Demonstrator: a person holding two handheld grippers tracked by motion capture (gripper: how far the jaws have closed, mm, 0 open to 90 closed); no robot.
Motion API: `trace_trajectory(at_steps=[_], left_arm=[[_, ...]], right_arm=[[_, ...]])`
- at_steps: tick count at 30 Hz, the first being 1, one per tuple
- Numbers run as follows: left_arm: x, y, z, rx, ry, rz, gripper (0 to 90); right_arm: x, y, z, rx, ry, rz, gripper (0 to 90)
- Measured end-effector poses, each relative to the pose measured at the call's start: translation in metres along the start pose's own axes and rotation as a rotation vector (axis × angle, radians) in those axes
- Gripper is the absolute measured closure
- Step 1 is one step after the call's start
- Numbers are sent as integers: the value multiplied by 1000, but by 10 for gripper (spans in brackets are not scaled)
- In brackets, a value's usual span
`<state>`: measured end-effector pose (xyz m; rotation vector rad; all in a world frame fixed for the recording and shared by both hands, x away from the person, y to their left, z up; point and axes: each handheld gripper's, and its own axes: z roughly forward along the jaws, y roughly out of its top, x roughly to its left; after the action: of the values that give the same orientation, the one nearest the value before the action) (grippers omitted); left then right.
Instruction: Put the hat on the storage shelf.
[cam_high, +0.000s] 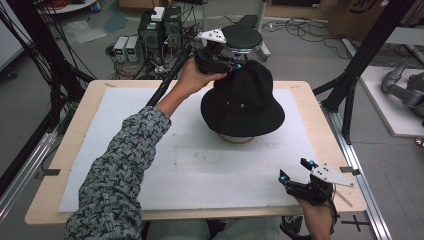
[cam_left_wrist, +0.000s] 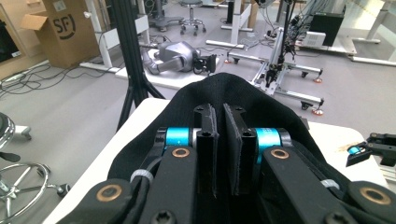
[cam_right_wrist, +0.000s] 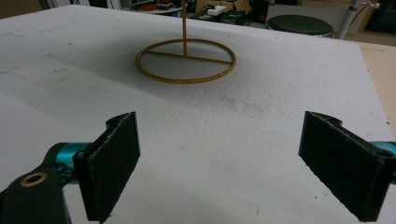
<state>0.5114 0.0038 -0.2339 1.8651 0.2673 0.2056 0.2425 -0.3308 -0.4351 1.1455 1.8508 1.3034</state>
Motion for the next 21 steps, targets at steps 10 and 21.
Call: trace_trajectory(at_steps=[10,21], left_arm=[[2,-2,-2,25,-5,-14,744],[2,-3,-9,49,14,-3,604]], right_arm=[[0,0,1,-3,0,-3,123],[1,1,2,-1,3,-1,123]])
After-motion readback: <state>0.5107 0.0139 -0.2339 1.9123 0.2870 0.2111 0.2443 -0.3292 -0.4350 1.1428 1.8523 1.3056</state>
